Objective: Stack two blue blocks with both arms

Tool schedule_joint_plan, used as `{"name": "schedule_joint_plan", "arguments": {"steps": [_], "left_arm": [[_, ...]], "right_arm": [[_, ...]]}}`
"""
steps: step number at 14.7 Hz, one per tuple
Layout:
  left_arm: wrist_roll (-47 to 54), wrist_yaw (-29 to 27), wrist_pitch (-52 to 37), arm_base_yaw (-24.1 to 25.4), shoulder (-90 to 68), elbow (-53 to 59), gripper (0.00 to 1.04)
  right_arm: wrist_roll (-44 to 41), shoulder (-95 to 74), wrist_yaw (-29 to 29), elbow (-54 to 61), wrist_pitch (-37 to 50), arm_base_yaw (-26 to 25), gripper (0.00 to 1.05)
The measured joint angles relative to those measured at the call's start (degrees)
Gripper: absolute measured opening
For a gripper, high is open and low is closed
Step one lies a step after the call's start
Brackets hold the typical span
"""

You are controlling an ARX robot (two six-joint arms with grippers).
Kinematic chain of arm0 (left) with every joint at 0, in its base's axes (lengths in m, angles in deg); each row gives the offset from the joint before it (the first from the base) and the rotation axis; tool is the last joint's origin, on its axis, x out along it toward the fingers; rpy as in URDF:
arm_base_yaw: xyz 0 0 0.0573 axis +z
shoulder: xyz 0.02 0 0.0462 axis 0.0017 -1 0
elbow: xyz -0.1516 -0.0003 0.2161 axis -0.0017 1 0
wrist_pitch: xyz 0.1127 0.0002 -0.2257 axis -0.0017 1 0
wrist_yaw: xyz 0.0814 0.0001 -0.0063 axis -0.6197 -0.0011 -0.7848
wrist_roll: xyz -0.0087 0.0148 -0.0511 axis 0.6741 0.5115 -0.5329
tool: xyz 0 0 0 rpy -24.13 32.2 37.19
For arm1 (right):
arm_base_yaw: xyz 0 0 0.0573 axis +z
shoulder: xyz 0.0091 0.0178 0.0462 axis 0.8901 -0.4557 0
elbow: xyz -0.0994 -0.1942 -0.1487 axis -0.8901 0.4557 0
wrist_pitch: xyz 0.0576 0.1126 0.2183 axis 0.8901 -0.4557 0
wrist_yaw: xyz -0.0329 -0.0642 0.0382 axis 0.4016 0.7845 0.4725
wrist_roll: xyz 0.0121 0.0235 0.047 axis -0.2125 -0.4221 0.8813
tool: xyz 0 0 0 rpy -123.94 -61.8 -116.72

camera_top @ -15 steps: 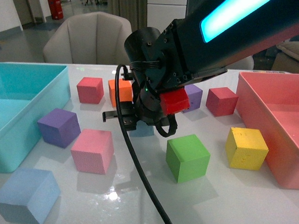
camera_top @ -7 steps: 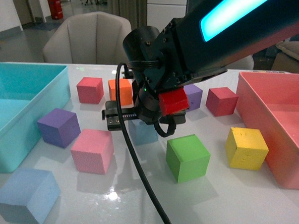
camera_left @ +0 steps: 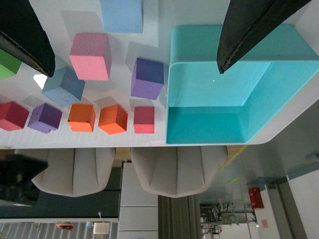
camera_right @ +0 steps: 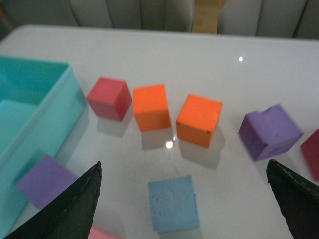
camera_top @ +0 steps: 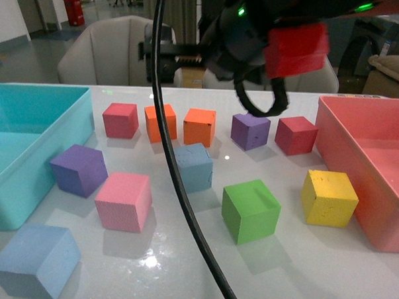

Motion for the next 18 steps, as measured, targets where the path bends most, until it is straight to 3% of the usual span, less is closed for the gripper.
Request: {"name": "schedule_joint_plan", "arguments": {"steps": [2,6,7,8,9,12,13,14,15,18], "left_arm": [[0.0,0.0,0.0,0.0,0.0,0.0,0.98],[0.0,0.0,0.0,0.0,0.0,0.0,0.98],[0.0,0.0,0.0,0.0,0.0,0.0,0.98],[0.0,0.0,0.0,0.0,0.0,0.0,0.98],[0.0,0.0,0.0,0.0,0.0,0.0,0.98],[0.0,0.0,0.0,0.0,0.0,0.0,0.98],[0.0,0.0,0.0,0.0,0.0,0.0,0.98],[0.0,0.0,0.0,0.0,0.0,0.0,0.98],[0.0,0.0,0.0,0.0,0.0,0.0,0.98],[0.0,0.0,0.0,0.0,0.0,0.0,0.98]], "right_arm": [[0.0,11.6,0.4,13.4,10.0,-2.3,0.98],[0.5,26.8,1.9,36.1,18.6,-7.1,0.98],[-1.2,28.7,4.5,40.5,24.9,-7.5,0.96],[-5.4,32.7,8.7,47.3,35.3,-8.8,0.83],[-8.2,39.8,8.4,54.7,39.2,-12.1,0.7],[-10.4,66.0,-0.5,72.5,25.8,-21.6,0.32],[-10.8,76.1,-6.4,76.6,18.8,-26.8,0.19],[-10.9,88.4,-7.9,78.9,9.6,-30.5,0.04],[-11.1,95.8,-8.7,79.6,5.4,-30.2,0.02],[-11.1,102.4,-9.0,80.8,3.8,-29.9,0.02]]}}
